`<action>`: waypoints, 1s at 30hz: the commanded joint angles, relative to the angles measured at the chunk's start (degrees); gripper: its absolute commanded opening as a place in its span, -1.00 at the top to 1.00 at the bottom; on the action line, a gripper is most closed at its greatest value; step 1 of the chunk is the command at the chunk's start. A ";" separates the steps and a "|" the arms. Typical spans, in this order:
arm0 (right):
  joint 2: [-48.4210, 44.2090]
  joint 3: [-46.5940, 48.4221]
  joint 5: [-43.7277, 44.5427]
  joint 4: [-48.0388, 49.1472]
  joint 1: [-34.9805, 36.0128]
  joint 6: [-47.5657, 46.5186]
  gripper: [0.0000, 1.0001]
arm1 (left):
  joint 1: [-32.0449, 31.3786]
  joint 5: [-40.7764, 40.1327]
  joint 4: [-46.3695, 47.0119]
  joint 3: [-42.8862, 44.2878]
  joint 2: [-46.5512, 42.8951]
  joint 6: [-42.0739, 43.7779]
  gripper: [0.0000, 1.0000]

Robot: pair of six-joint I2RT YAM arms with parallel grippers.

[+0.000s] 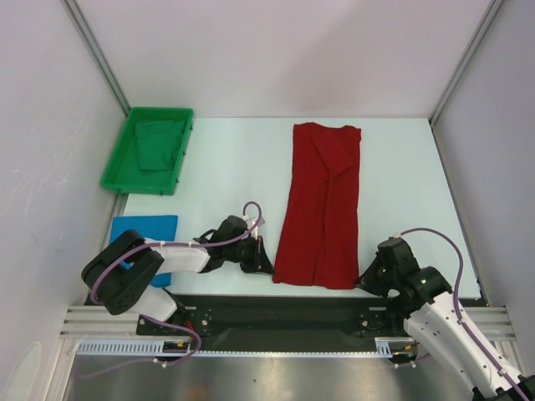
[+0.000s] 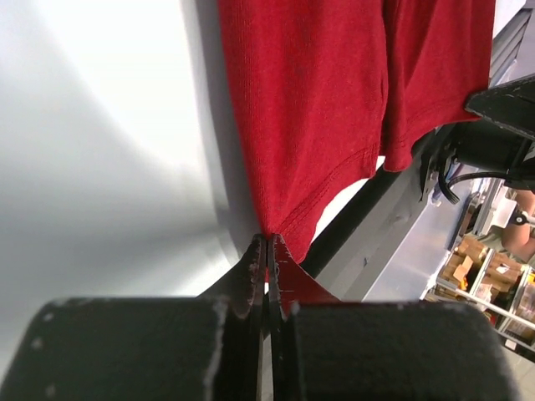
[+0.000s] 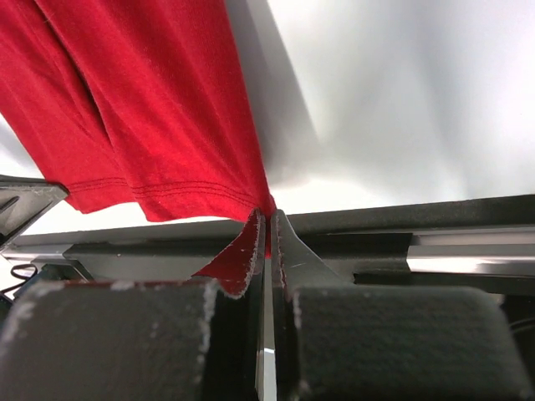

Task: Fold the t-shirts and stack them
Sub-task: Fold the tshirt

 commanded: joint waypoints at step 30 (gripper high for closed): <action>67.71 46.99 -20.12 34.02 -28.42 -21.84 1.00 | 16.40 5.75 -8.69 59.30 30.67 -3.40 0.99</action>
